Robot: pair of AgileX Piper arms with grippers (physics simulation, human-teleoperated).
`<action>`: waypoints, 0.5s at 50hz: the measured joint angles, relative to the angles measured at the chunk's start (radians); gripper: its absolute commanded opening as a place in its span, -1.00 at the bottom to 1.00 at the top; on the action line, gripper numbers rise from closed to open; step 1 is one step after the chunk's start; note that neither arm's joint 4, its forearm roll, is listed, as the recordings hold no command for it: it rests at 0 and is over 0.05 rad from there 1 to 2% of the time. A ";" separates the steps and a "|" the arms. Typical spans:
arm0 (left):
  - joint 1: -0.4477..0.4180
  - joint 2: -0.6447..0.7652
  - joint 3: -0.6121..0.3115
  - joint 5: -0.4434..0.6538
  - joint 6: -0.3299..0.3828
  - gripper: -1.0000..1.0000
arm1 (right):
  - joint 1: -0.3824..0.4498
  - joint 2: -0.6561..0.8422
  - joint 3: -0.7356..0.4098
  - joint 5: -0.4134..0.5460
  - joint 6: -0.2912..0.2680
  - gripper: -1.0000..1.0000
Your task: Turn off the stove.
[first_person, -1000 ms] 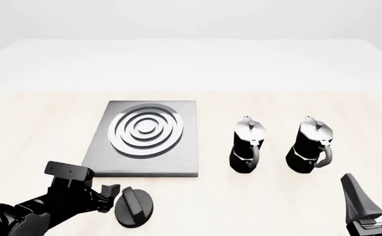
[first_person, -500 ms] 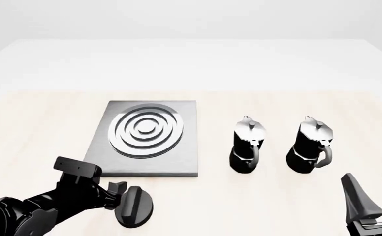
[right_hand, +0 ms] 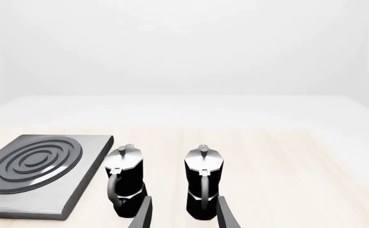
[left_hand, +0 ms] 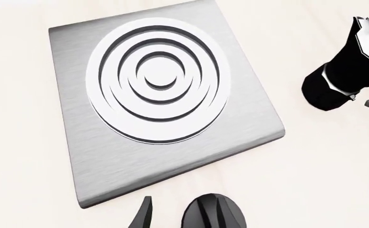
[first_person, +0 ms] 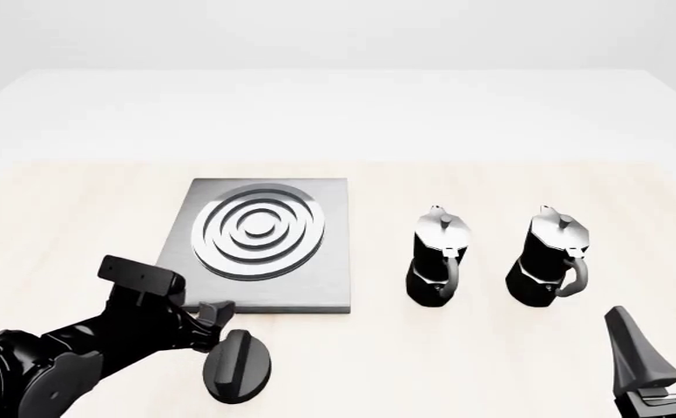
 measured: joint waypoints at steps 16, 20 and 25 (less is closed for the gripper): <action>0.124 -0.181 -0.025 0.158 0.069 1.00 | 0.002 0.000 0.000 -0.001 -0.003 1.00; 0.164 -0.247 -0.045 0.222 0.090 1.00 | 0.004 0.000 0.001 -0.001 -0.005 1.00; 0.203 -0.319 -0.069 0.293 0.110 1.00 | 0.006 0.000 0.001 -0.001 -0.008 1.00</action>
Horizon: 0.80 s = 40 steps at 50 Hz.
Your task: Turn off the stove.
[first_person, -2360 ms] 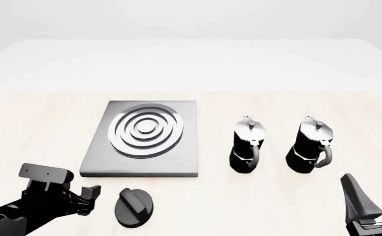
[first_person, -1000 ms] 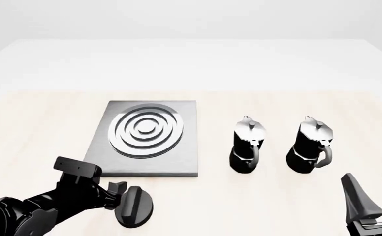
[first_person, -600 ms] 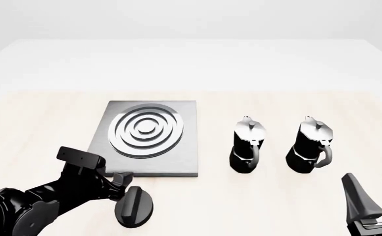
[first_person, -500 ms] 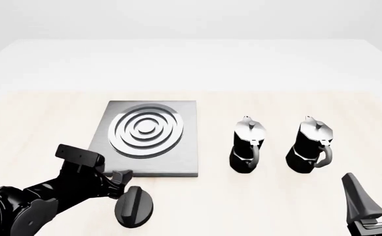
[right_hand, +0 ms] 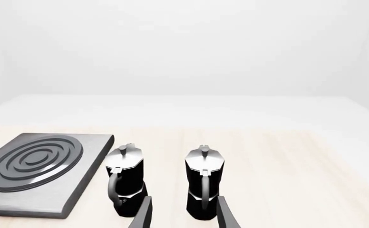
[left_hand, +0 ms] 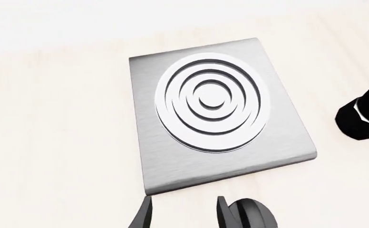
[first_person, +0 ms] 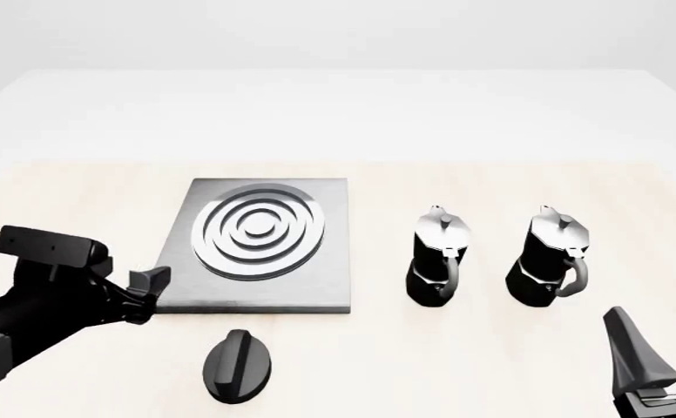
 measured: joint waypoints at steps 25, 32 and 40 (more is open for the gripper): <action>0.100 -0.261 -0.180 0.310 0.043 1.00 | 0.005 -0.001 0.000 0.000 -0.005 1.00; 0.101 -0.293 -0.226 0.361 0.043 1.00 | 0.005 -0.002 -0.001 0.000 -0.003 1.00; 0.106 -0.315 -0.264 0.400 0.049 1.00 | 0.005 -0.002 -0.002 -0.001 -0.001 1.00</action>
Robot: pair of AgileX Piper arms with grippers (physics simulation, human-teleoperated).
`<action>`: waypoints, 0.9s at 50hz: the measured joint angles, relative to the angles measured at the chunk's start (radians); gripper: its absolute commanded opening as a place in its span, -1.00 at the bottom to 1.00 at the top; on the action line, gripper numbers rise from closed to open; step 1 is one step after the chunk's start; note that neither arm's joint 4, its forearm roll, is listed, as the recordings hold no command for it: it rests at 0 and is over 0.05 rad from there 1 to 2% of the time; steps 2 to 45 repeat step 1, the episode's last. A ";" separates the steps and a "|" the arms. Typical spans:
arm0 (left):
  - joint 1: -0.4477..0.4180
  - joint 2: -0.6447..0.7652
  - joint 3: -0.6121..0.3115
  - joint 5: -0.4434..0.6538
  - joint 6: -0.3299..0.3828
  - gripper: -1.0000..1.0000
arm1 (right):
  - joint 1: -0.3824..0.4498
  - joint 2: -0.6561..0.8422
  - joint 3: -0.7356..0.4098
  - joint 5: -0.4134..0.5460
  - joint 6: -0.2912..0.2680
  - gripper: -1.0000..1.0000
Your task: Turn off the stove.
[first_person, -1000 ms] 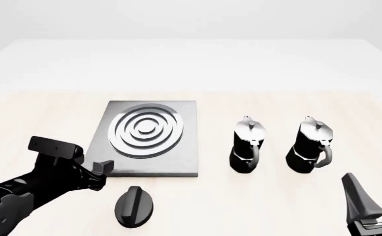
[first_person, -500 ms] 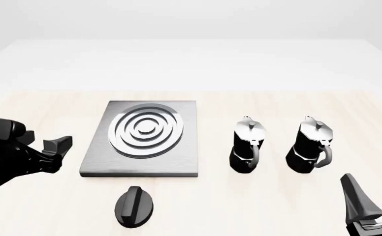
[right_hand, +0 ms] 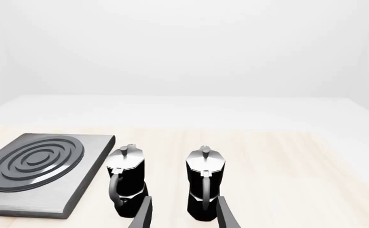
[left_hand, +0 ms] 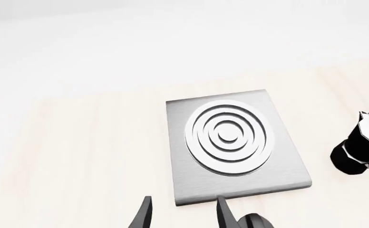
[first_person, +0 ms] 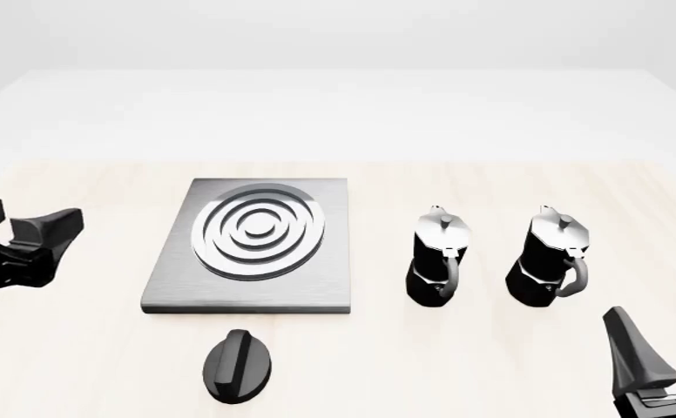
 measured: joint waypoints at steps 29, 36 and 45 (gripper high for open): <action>0.001 -0.002 -0.005 0.004 0.001 1.00 | 0.000 0.000 0.000 0.000 0.000 1.00; 0.001 -0.002 -0.005 0.004 0.001 1.00 | 0.000 0.000 0.000 0.000 0.000 1.00; 0.001 -0.002 -0.005 0.004 0.001 1.00 | 0.000 0.000 0.000 0.000 0.000 1.00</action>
